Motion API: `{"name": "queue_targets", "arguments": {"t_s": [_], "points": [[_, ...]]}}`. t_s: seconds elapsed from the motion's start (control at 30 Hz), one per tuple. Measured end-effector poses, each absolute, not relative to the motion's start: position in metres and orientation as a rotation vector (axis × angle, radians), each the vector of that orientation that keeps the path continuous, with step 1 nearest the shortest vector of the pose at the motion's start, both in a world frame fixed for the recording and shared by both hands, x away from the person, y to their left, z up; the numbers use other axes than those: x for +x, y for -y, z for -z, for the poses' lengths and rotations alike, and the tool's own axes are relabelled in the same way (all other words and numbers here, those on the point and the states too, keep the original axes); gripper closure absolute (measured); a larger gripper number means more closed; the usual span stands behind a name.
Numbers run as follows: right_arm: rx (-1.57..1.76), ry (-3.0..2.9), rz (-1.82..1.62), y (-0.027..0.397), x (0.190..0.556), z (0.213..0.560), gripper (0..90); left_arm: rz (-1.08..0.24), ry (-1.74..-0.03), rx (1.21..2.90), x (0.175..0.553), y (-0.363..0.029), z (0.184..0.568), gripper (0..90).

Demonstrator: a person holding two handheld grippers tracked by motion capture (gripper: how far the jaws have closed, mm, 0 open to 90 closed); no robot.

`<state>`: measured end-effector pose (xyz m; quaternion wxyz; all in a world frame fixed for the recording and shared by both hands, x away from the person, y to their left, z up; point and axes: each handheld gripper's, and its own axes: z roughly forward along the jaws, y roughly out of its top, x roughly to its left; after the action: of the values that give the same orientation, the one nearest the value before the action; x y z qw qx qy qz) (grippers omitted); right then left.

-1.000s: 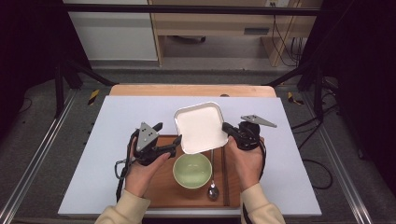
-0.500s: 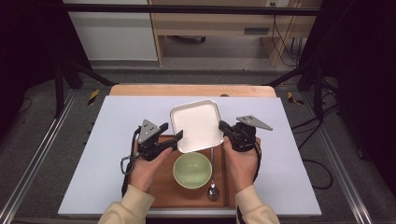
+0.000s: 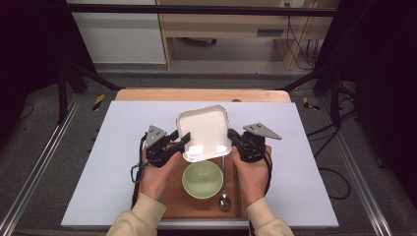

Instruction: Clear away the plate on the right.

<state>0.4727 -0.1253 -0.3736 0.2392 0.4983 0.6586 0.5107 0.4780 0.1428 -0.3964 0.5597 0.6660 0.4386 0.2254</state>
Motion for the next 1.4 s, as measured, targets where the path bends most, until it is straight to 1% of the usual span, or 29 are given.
{"name": "queue_targets", "arguments": {"t_s": [0.07,0.17,0.33,0.5,0.57,0.77,0.87,0.93,1.0,1.1,1.2,1.4], "points": [[1.357,-1.817,-1.383,0.123,0.472,0.374,88.7,-0.563,-1.027,1.566,0.478,-0.145,0.396,62.1],[1.344,-1.839,-1.369,0.121,0.473,0.376,88.3,-0.602,-1.013,1.549,0.477,-0.148,0.394,71.9],[1.337,-1.862,-1.351,0.115,0.475,0.378,87.8,-0.642,-1.024,1.528,0.481,-0.153,0.392,83.0],[1.334,-1.898,-1.346,0.111,0.475,0.381,86.5,-0.670,-1.039,1.514,0.483,-0.155,0.393,86.9],[1.323,-1.912,-1.342,0.109,0.476,0.383,86.1,-0.661,-1.046,1.495,0.484,-0.157,0.393,88.4],[1.330,-1.956,-1.378,0.108,0.482,0.390,84.5,-0.688,-1.035,1.516,0.485,-0.160,0.391,89.0],[1.327,-1.974,-1.399,0.107,0.486,0.393,76.9,-0.720,-1.017,1.534,0.485,-0.158,0.391,89.1],[1.310,-1.965,-1.392,0.106,0.486,0.394,69.6,-0.727,-1.021,1.538,0.486,-0.157,0.391,89.1],[1.304,-1.957,-1.389,0.107,0.486,0.395,58.9,-0.738,-1.027,1.533,0.488,-0.158,0.390,89.1],[1.299,-1.948,-1.404,0.111,0.484,0.394,52.3,-0.739,-1.042,1.523,0.492,-0.161,0.391,89.1],[1.277,-1.944,-1.401,0.116,0.481,0.391,41.8,-0.751,-1.063,1.513,0.497,-0.168,0.393,89.1],[1.186,-1.891,-1.388,0.138,0.471,0.382,25.2,-0.776,-1.106,1.498,0.500,-0.185,0.393,89.1]]}}
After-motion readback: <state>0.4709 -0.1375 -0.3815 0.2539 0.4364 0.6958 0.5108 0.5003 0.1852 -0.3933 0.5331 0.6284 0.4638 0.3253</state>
